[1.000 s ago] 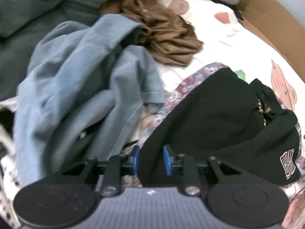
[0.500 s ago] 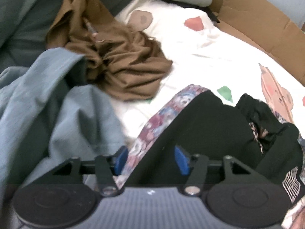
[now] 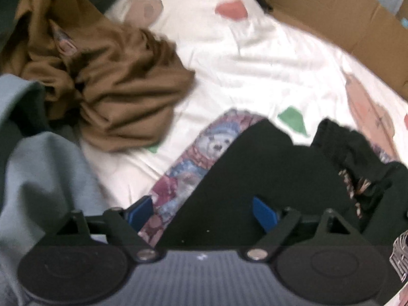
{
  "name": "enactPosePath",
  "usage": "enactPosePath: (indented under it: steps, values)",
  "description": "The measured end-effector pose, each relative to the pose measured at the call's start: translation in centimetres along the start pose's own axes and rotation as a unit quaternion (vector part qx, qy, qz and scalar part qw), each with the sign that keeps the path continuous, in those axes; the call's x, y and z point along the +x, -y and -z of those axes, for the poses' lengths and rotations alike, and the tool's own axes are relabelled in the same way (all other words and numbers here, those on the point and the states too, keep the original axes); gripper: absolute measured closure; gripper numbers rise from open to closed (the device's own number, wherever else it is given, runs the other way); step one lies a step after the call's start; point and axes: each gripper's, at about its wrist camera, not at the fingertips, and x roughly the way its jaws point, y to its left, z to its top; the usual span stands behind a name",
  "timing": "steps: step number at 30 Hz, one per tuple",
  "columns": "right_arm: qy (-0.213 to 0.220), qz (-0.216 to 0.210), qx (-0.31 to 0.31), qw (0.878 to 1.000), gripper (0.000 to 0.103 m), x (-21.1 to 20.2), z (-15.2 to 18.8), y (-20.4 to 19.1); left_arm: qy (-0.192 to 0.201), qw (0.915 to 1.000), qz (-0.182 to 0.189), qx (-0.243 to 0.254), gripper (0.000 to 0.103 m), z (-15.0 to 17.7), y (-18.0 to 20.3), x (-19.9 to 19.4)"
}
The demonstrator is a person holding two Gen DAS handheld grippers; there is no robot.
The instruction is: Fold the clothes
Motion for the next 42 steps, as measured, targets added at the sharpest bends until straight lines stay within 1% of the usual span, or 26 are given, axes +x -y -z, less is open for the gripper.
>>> enactPosePath:
  steps: [3, 6, 8, 10, 11, 13, 14, 16, 19, 22, 23, 24, 25, 27, 28, 29, 30, 32, 38, 42]
  values:
    - [-0.021, 0.01, -0.024, 0.999, 0.034, 0.8, 0.7, -0.7, -0.011, 0.9998, -0.003, 0.015, 0.015, -0.1, 0.6, 1.3]
    - [-0.029, 0.013, -0.043, 0.999, 0.035, 1.1, 1.2, -1.2, -0.019, 0.9996, -0.001, 0.019, 0.013, -0.1, 0.8, 2.2]
    - [-0.029, 0.014, -0.049, 0.998, 0.039, 1.1, 1.4, -1.2, -0.018, 0.9996, 0.001, 0.022, 0.012, 0.1, 0.9, 2.5]
    - [-0.028, 0.014, -0.051, 0.998, 0.048, 1.1, 1.6, -1.1, -0.018, 0.9995, 0.003, 0.025, 0.011, 0.3, 1.0, 2.8]
    - [-0.028, 0.015, -0.052, 0.998, 0.051, 1.1, 1.6, -1.0, -0.017, 0.9995, 0.004, 0.028, 0.01, 0.5, 1.0, 2.9]
    - [-0.028, 0.016, -0.053, 0.998, 0.068, 1.0, 1.8, -0.8, -0.015, 0.9989, 0.006, 0.044, 0.009, 1.0, 1.1, 3.1]
    - [-0.029, 0.014, -0.054, 0.998, 0.072, 0.9, 1.8, -0.7, -0.015, 0.9985, 0.006, 0.053, 0.009, 1.2, 1.2, 3.1]
    - [-0.029, 0.013, -0.059, 0.998, 0.085, 0.7, 2.0, -0.7, -0.016, 0.9977, 0.007, 0.066, 0.009, 1.6, 1.3, 3.0]
    - [-0.025, 0.014, -0.069, 0.997, 0.094, 0.5, 2.2, -0.7, -0.019, 0.9966, 0.008, 0.079, 0.013, 2.1, 1.4, 2.7]
    - [-0.018, 0.014, -0.063, 0.998, 0.097, -0.3, 2.3, -0.4, -0.015, 0.9959, 0.006, 0.089, 0.022, 2.8, 1.6, 2.3]
    - [-0.015, 0.014, -0.06, 0.998, 0.097, -0.6, 2.3, -0.3, -0.013, 0.9957, 0.005, 0.092, 0.028, 3.1, 1.7, 2.2]
    - [-0.014, 0.013, -0.058, 0.998, 0.097, -0.9, 2.5, -0.1, -0.01, 0.9957, 0.005, 0.092, 0.039, 3.4, 1.8, 2.0]
    - [-0.012, 0.013, -0.056, 0.998, 0.098, -1.2, 2.6, 0.0, -0.007, 0.996, 0.008, 0.089, 0.045, 3.6, 1.9, 1.8]
    - [-0.009, 0.013, -0.053, 0.998, 0.098, -1.9, 3.1, 0.3, -0.004, 0.9961, 0.01, 0.088, 0.074, 4.1, 2.3, 1.3]
    - [-0.007, 0.013, -0.052, 0.999, 0.099, -2.3, 3.3, 0.4, -0.003, 0.9958, 0.01, 0.091, 0.082, 4.4, 2.5, 1.1]
    - [-0.006, 0.012, -0.052, 0.999, 0.099, -2.6, 3.6, 0.4, -0.002, 0.9955, 0.011, 0.094, 0.093, 4.7, 2.7, 0.8]
    - [-0.005, 0.012, -0.051, 0.999, 0.099, -3.0, 3.8, 0.5, 0.0, 0.9955, 0.013, 0.093, 0.096, 4.9, 2.7, 0.5]
    - [-0.004, 0.012, -0.05, 0.999, 0.1, -3.6, 4.0, 0.5, 0.003, 0.9956, 0.018, 0.091, 0.098, 5.4, 2.9, -0.2]
    - [-0.004, 0.022, -0.054, 0.998, 0.101, -5.3, 4.0, 0.4, 0.01, 0.9975, 0.038, 0.058, 0.099, 6.8, 2.3, -2.9]
    - [-0.006, 0.026, -0.056, 0.998, 0.101, -6.5, 4.2, 0.4, 0.0, 0.9978, 0.044, 0.049, 0.099, 8.1, 1.7, -3.9]
